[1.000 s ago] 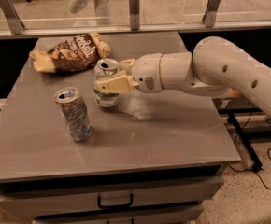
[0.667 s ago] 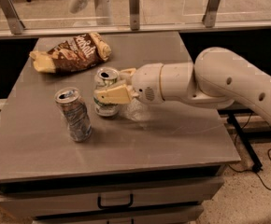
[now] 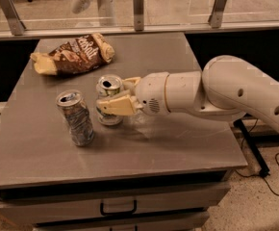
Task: Move 7up can near redbull can
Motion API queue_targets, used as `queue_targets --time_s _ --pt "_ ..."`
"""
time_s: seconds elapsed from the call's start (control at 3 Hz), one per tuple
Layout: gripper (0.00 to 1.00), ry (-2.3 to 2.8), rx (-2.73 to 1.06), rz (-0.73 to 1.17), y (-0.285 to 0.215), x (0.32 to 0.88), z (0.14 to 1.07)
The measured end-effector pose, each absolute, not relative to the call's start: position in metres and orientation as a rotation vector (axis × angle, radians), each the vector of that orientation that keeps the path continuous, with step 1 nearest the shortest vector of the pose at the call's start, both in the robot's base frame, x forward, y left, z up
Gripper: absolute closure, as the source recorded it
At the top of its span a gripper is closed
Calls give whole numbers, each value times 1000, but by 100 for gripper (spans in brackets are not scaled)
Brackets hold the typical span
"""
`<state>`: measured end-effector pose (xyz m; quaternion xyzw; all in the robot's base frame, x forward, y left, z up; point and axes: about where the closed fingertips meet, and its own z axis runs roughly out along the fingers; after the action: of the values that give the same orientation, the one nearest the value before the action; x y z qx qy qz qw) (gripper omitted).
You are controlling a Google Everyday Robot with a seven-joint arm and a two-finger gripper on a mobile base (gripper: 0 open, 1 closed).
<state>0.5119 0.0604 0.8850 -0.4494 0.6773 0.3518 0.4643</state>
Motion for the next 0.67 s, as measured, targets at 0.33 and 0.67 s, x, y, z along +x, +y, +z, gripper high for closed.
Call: queue_targets --time_s 0.33,0.67 --pt "12 1666 -1119 868 59 507 885" --pt "0 1661 -1123 884 61 501 883"
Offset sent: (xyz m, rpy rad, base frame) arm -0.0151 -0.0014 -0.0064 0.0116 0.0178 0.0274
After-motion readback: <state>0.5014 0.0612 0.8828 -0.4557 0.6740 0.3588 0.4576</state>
